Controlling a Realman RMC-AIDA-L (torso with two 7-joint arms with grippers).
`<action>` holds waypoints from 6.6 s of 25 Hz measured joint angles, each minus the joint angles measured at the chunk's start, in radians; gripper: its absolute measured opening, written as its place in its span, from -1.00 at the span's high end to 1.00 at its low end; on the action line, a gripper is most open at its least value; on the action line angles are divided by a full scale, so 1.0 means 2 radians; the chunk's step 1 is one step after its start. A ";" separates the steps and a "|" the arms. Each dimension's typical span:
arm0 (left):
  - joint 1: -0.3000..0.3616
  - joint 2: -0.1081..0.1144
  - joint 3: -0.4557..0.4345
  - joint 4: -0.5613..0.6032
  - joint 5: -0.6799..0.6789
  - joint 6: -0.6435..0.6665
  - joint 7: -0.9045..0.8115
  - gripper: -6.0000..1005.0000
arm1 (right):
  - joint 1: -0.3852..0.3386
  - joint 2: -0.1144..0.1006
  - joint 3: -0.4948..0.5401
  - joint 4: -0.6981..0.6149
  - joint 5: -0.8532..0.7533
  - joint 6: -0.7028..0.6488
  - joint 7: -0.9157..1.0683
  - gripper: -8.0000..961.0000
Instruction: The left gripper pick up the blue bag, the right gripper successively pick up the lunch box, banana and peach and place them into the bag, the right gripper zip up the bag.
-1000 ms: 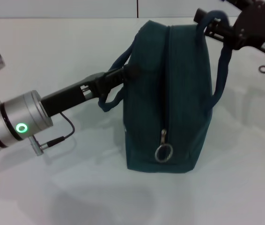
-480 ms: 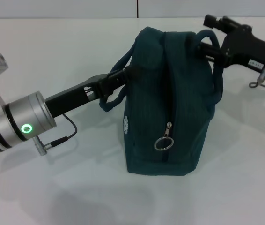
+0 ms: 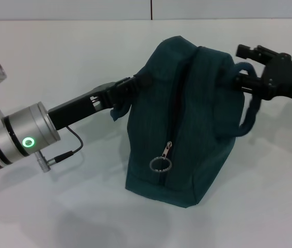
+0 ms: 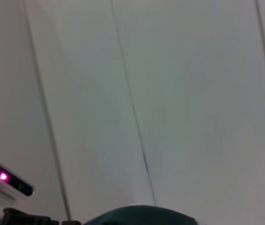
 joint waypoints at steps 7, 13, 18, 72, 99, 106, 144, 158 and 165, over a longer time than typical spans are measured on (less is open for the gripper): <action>0.001 0.000 0.000 0.000 0.000 0.000 0.002 0.62 | -0.013 -0.003 0.043 -0.004 -0.002 -0.024 0.019 -0.69; 0.004 0.000 0.000 0.000 0.000 0.000 0.002 0.62 | -0.005 -0.008 0.054 -0.005 -0.053 -0.020 0.074 -0.69; 0.004 0.000 0.000 0.001 -0.002 0.001 0.001 0.63 | -0.006 -0.013 0.056 -0.012 -0.095 -0.013 0.106 -0.69; 0.001 0.000 -0.001 0.000 -0.020 -0.002 -0.003 0.62 | 0.071 0.031 0.040 0.090 -0.239 -0.175 0.098 -0.69; 0.007 -0.002 0.002 -0.008 -0.018 0.004 0.003 0.61 | 0.061 0.031 -0.093 0.097 -0.052 -0.100 0.044 -0.66; 0.008 -0.002 0.002 -0.008 -0.019 0.004 0.003 0.61 | 0.058 0.031 -0.117 0.095 -0.036 -0.105 0.040 -0.64; 0.007 -0.001 0.002 -0.007 -0.019 0.005 0.009 0.60 | 0.038 0.031 -0.132 0.100 0.037 -0.027 0.034 0.91; 0.007 0.001 0.000 -0.005 -0.033 0.030 0.035 0.60 | -0.010 0.031 -0.127 0.103 0.089 -0.105 -0.054 0.96; 0.006 0.003 0.001 -0.003 -0.036 0.054 0.052 0.46 | -0.019 0.029 -0.127 0.103 0.102 -0.154 -0.088 0.96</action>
